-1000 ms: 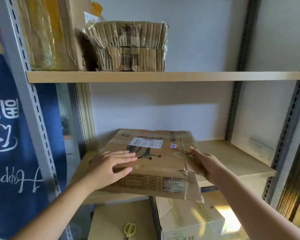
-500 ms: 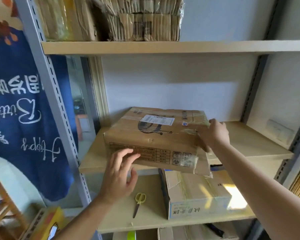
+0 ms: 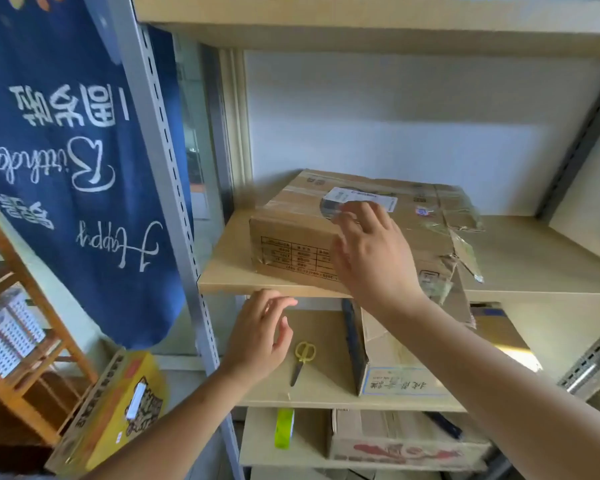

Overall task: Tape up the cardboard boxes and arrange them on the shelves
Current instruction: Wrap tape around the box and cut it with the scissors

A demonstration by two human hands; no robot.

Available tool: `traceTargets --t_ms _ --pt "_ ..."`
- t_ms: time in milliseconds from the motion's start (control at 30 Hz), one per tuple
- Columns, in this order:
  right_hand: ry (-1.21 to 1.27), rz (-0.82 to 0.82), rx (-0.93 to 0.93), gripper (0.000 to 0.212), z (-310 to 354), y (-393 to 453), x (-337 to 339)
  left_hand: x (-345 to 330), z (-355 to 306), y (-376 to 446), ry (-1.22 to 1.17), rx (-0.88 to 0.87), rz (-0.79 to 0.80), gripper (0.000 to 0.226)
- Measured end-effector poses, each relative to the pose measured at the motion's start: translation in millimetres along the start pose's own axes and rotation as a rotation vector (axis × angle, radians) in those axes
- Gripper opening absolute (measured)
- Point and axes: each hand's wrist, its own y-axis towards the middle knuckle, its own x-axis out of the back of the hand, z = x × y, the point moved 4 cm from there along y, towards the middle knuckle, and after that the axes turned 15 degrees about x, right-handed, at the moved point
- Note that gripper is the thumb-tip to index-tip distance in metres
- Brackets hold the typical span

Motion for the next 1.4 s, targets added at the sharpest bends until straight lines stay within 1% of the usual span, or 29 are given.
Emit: traceTargets --t_ms 67,133,167,233,267,300,367,400,433,467,533,600,667,733,800,867,900,933,967,1033,1100,1167,1267,1400 --pt "0.054 -0.046 0.245 0.016 30.0 -8.9 -14.4 -12.2 15.4 -17.2 -0.049 0.053 0.093 0.030" --pt "0.089 -0.006 0.421 0.012 54.4 -28.7 -43.1 -27.6 35.9 -41.4 -0.070 0.146 0.198 0.029" --pt "0.111 0.042 0.456 0.011 63.2 -41.9 -61.8 -35.3 46.7 -55.0 -0.061 0.228 0.251 0.028" --pt "0.179 0.210 0.434 0.010 76.2 -72.7 -107.2 -52.4 71.4 -84.9 -0.030 0.431 0.348 0.020" --pt "0.222 0.324 0.384 0.010 80.5 -88.1 -130.2 -62.1 84.7 -100.3 -0.019 0.526 0.386 0.016" --pt "0.270 0.448 0.294 0.009 83.4 -103.4 -152.4 -71.0 97.1 -114.8 -0.015 0.616 0.422 0.013" --pt "0.382 0.684 0.015 0.011 84.7 -131.2 -188.4 -88.7 118.1 -140.3 -0.034 0.783 0.516 0.010" --pt "0.430 0.783 -0.127 0.016 84.9 -145.6 -204.3 -97.3 125.6 -150.3 -0.045 0.855 0.573 0.010" --pt "0.479 0.845 -0.243 0.019 85.6 -159.2 -218.0 -106.3 131.6 -158.5 -0.045 0.916 0.631 0.012" --pt "0.525 0.886 -0.332 0.022 87.4 -171.1 -229.2 -115.7 137.4 -165.4 -0.038 0.966 0.685 0.014" --pt "0.584 0.915 -0.441 0.026 92.9 -191.6 -250.1 -136.6 149.2 -174.1 -0.023 1.045 0.786 0.027" --pt "0.604 0.930 -0.490 0.034 100.7 -208.9 -271.5 -157.8 158.8 -179.5 -0.007 1.118 0.889 0.042" --pt "0.593 0.950 -0.521 0.042 107.0 -223.8 -292.3 -179.1 166.9 -182.2 -0.025 1.176 0.947 0.055" --pt "0.584 0.964 -0.529 0.048 113.1 -235.2 -310.8 -198.3 174.0 -185.4 -0.057 1.227 0.960 0.065" --pt "0.592 0.946 -0.565 0.050 116.7 -243.4 -324.5 -216.3 179.3 -189.3 -0.086 1.268 0.943 0.071" --pt "0.616 0.877 -0.605 0.041 118.8 -247.3 -334.6 -231.6 181.2 -194.1 -0.144 1.320 0.927 0.072" --pt "0.632 0.848 -0.625 0.033 119.3 -249.1 -338.5 -239.1 181.0 -196.3 -0.205 1.346 0.913 0.070" --pt "0.646 0.829 -0.636 0.027 119.6 -251.3 -343.0 -244.8 179.6 -197.2 -0.275 1.366 0.896 0.062" --pt "0.657 0.824 -0.645 0.022 120.1 -253.9 -346.8 -249.0 178.5 -196.9 -0.331 1.380 0.881 0.050" --pt "0.670 0.822 -0.660 0.013 120.0 -257.8 -351.9 -254.5 176.8 -196.1 -0.373 1.392 0.858 0.026" --pt "0.678 0.823 -0.666 0.011 119.7 -260.1 -355.3 -258.3 177.7 -197.6 -0.400 1.397 0.831 0.014" --pt "0.674 0.840 -0.673 0.013 119.4 -260.8 -358.0 -256.9 177.5 -201.7 -0.441 1.419 0.805 0.006" --pt "0.648 0.901 -0.660 0.025 120.0 -259.1 -360.6 -245.3 173.5 -211.1 -0.517 1.438 0.796 0.002" --pt "0.656 0.963 -0.639 0.035 123.9 -254.3 -360.3 -231.1 168.0 -229.8 -0.664 1.602 0.830 0.005"
